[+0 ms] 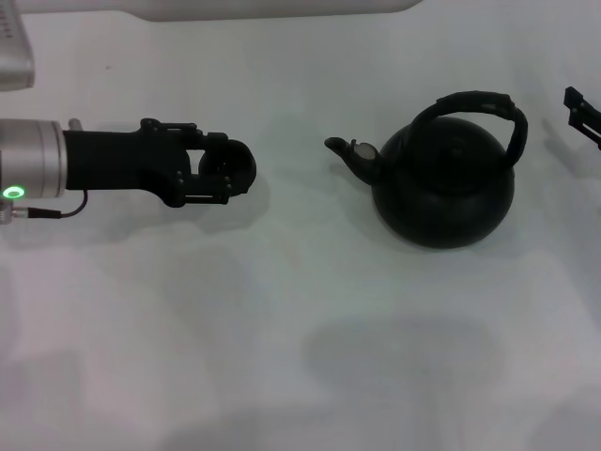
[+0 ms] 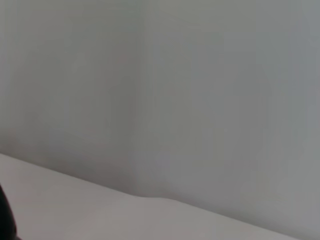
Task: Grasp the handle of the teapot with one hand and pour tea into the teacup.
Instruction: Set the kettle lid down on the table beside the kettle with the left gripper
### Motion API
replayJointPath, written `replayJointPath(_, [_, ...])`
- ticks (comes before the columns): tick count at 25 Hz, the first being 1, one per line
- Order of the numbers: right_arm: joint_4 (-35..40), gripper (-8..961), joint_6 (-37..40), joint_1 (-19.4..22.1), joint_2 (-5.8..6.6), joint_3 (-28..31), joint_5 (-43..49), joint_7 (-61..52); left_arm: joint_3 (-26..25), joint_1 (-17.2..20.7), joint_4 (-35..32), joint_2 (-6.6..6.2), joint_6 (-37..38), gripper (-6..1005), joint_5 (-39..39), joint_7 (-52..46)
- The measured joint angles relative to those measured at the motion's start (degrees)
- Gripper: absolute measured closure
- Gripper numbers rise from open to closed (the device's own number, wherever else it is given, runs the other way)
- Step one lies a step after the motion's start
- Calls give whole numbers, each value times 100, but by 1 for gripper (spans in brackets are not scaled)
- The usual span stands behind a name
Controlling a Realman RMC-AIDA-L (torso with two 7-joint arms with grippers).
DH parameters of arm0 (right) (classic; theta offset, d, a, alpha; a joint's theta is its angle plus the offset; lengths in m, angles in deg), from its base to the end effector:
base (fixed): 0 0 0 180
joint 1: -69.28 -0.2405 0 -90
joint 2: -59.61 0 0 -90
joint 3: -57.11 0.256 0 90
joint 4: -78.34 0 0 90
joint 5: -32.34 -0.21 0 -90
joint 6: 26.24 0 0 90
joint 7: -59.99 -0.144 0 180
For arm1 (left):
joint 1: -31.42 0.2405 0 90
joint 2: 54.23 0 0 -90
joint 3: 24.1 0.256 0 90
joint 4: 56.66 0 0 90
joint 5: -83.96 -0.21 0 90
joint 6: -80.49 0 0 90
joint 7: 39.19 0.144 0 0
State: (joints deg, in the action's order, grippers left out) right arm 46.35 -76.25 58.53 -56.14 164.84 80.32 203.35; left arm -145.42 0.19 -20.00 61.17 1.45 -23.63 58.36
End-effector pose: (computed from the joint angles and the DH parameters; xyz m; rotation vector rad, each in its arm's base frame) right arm 0.3704 0.3118 0.0256 -1.9309 0.5265 0.4277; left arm -0.2589 0.3462 -0.0155 -2.8108 -0.5793 -0.4659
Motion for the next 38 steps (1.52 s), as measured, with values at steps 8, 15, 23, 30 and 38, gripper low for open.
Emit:
replayJointPath(8, [11,155,-17,-7,-3,-67,0,8,12,-500,-854,-29,433,305,-159,107])
replayJointPath(15, [63,155,-122,-16,-9,-96,1,8,57,-723,-881,180,745,305,-291,159])
replayJointPath(23, [21,154,-170,-30,-9,-102,-1,8,233,-920,-1242,307,1126,306,-277,189])
replayJointPath(30, [23,154,-179,-33,-9,-104,-6,8,233,-870,-1266,333,1154,306,-254,171])
replayJointPath(38, [58,155,-182,-44,-9,-104,-8,16,240,-864,-1338,356,1365,305,-287,203])
